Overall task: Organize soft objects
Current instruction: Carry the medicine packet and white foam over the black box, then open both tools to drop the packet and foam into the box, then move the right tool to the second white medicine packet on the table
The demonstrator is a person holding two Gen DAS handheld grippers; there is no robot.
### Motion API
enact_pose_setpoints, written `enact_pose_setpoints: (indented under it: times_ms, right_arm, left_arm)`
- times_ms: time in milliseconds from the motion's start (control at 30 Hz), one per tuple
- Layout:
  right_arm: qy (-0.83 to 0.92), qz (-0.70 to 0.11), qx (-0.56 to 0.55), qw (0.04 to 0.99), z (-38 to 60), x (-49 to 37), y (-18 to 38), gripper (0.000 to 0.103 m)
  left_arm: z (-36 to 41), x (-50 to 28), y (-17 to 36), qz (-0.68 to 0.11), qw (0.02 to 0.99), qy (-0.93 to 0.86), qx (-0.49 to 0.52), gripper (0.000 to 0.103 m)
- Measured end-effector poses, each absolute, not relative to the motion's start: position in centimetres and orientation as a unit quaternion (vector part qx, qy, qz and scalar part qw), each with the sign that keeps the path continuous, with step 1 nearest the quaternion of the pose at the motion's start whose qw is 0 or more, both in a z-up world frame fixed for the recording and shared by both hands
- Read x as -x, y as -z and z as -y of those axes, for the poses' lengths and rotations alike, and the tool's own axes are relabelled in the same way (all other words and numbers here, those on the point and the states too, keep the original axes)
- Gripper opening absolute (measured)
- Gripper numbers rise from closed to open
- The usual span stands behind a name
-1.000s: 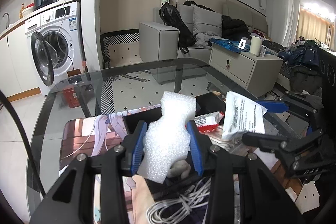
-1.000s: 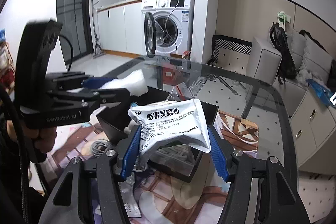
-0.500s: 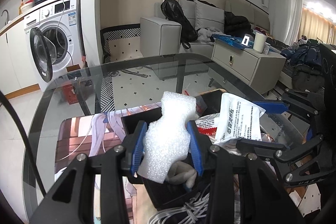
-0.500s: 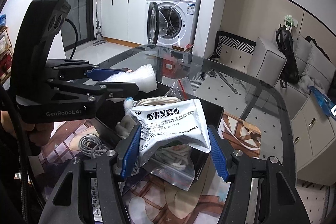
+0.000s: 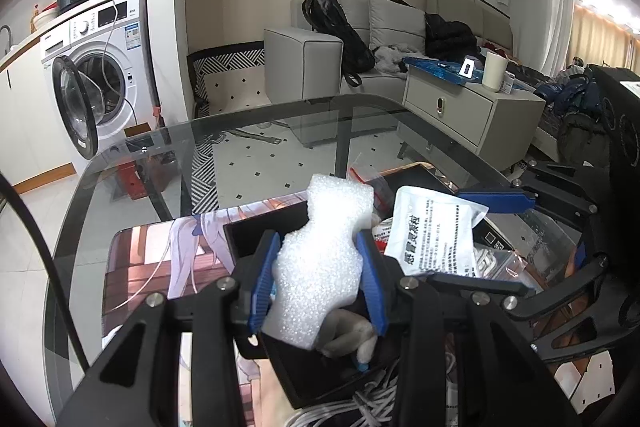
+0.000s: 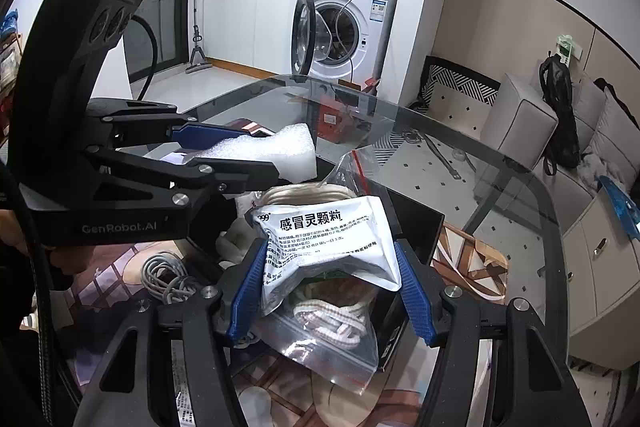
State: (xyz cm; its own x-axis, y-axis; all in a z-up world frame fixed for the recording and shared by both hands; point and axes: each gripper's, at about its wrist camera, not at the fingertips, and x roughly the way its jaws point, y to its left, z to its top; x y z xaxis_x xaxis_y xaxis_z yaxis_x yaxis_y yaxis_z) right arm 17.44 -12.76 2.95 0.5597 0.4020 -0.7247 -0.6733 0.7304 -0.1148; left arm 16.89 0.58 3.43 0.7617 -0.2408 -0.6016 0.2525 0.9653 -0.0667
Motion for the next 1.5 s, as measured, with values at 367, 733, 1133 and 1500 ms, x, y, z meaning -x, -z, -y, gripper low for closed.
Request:
enact_pose_setpoints:
  times_ms: [367,733,1133,1500]
  right_arm:
    - [-0.310,-0.351,0.184,0.864,13.0,-17.9,-3.1,0.078]
    - [-0.292,-0.343,0.181,0.874,13.9,-17.2,-3.8,0.082]
    - [-0.282,-0.334,0.113,0.892,17.4,-15.9,-5.5,0.102]
    - [-0.271,-0.355,0.081,0.891,19.1,-13.3,-4.7,0.102]
  left_arm:
    - [-0.2,-17.3,-3.0,-0.327,0.935,0.138,-0.012,0.039]
    - [-0.1,-17.1,-3.0,-0.327,0.935,0.135,-0.012,0.064]
    - [-1.6,-14.5,-4.4,-0.307,0.944,0.121,0.000,0.103]
    - [-3.3,-10.9,-4.2,-0.305,0.948,0.090,-0.013,0.103]
